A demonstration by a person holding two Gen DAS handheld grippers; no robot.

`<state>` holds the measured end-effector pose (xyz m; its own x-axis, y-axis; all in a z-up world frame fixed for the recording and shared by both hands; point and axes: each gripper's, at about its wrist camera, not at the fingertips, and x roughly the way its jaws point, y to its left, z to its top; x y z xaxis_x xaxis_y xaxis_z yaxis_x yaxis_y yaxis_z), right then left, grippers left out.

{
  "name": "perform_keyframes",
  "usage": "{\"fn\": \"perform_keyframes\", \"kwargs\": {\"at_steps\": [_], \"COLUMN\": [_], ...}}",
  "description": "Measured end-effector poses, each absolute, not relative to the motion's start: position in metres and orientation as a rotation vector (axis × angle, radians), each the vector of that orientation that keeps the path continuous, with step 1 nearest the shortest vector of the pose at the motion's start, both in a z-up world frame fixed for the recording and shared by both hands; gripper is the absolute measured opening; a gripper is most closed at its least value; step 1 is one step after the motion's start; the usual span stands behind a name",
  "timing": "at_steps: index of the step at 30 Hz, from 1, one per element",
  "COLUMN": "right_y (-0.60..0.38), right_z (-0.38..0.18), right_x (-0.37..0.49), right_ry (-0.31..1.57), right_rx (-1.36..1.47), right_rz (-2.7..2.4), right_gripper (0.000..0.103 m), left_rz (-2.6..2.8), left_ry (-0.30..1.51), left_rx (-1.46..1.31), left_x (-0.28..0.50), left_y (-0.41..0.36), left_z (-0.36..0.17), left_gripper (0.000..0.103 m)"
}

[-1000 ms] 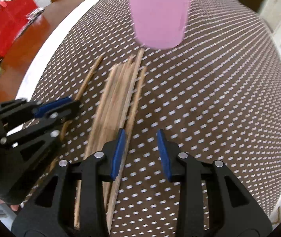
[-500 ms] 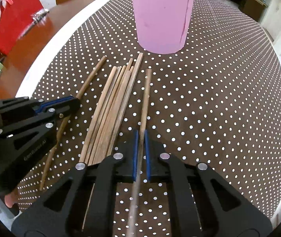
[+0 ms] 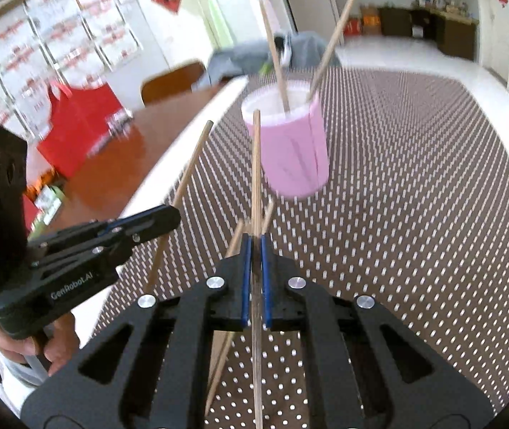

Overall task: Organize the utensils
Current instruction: 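Carry both chopsticks over the pink cup and lower them inside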

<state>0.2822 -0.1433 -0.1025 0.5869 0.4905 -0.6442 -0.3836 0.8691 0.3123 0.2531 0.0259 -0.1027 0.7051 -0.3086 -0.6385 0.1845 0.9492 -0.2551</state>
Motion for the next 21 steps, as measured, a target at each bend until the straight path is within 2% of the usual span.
{"fn": "perform_keyframes", "kwargs": {"at_steps": [9,21], "right_y": [-0.149,-0.161], "right_z": [-0.047,0.005], "right_x": [0.270,0.285], "right_ry": [0.570,0.336], "right_rx": [0.211,0.234], "right_rz": [0.534,0.496], "right_gripper": [0.006,0.006], "left_rz": [-0.301,-0.220], "left_ry": [0.399,0.096], "left_rx": [-0.181,-0.210], "left_x": [0.256,0.297], "left_y": [0.009,0.007], "left_z": [-0.055,-0.014], "left_gripper": [0.005,0.005]}}
